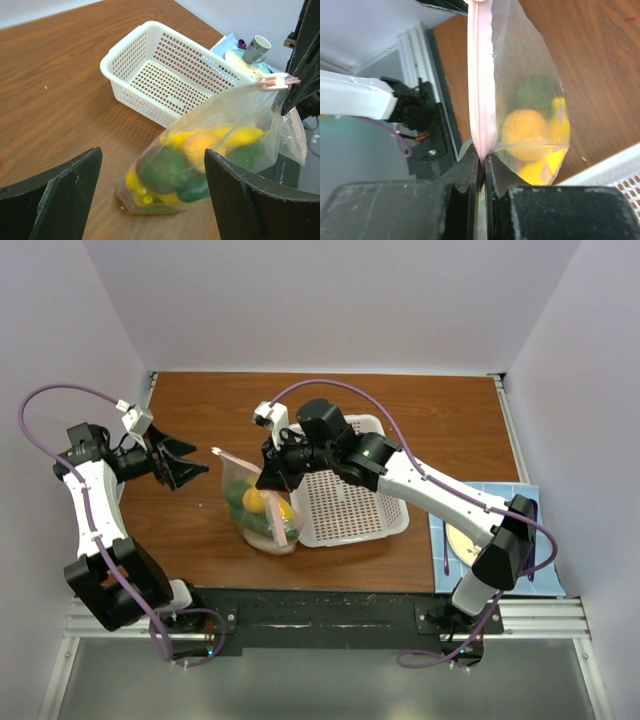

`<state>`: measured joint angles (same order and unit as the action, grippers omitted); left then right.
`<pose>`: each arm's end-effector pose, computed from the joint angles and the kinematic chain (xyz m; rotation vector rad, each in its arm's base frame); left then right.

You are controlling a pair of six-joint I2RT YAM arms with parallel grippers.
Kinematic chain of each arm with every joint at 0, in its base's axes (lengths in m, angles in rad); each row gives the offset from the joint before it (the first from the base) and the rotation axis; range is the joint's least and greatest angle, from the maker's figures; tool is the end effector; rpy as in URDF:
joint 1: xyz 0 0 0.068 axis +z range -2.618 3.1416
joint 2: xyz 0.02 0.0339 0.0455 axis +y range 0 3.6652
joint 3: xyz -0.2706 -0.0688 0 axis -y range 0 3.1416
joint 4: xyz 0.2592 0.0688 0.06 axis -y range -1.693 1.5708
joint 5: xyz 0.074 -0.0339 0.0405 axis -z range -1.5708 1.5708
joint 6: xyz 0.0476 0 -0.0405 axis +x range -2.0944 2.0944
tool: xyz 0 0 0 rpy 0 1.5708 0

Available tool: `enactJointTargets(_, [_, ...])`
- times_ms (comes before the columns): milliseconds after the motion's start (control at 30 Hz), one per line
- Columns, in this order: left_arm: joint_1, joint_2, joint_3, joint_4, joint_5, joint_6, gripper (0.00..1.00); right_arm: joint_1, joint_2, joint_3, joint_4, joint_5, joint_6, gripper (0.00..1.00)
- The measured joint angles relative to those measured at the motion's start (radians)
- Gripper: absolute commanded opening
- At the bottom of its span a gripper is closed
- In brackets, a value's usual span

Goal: Open the zip-top bag and remove the fake food

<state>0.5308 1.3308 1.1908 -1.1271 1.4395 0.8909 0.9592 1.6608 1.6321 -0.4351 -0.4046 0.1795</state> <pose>0.2349 0.0832 0.3230 0.5564 1.7169 -1.0097 0.2203 0.3468 0.3829 -1.0778 1.9004 1.0964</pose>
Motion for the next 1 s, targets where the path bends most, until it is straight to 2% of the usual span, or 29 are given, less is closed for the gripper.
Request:
enactJointTargets(133, [-0.028, -0.061, -0.017, 0.081, 0.008, -0.038, 0.79, -0.002, 0.007, 0.002, 0.028, -0.045, 0.028, 0.00])
enactJointTargets(200, [-0.038, -0.128, -0.060, 0.175, 0.017, -0.105, 0.78, -0.002, 0.019, 0.010, 0.040, -0.066, 0.039, 0.00])
enactJointTargets(367, [-0.047, -0.212, -0.121, 0.296, 0.023, -0.209, 0.78, -0.003, 0.061, 0.026, 0.050, -0.103, 0.055, 0.00])
enactJointTargets(633, [-0.087, -0.236, -0.140, 0.434, 0.027, -0.356, 0.77, -0.032, 0.081, 0.041, 0.058, -0.179, 0.071, 0.00])
enactJointTargets(667, [-0.093, -0.242, -0.148, 0.456, 0.027, -0.378, 0.74, -0.041, 0.081, 0.041, 0.062, -0.193, 0.075, 0.00])
enactJointTargets(767, [-0.126, -0.260, -0.159, 0.493, 0.027, -0.420, 0.54, -0.080, 0.080, 0.041, 0.091, -0.228, 0.093, 0.00])
enactJointTargets(800, [-0.150, -0.263, -0.159, 0.508, 0.028, -0.429, 0.35, -0.091, 0.080, 0.041, 0.100, -0.242, 0.098, 0.00])
enactJointTargets(833, [-0.167, -0.264, -0.159, 0.515, 0.028, -0.437, 0.27, -0.100, 0.080, 0.040, 0.110, -0.249, 0.102, 0.00])
enactJointTargets(900, [-0.209, -0.261, -0.159, 0.528, 0.028, -0.451, 0.16, -0.116, 0.080, 0.033, 0.129, -0.272, 0.113, 0.00])
enactJointTargets(1000, [-0.239, -0.247, -0.154, 0.542, 0.026, -0.463, 0.09, -0.125, 0.080, 0.012, 0.161, -0.301, 0.128, 0.00])
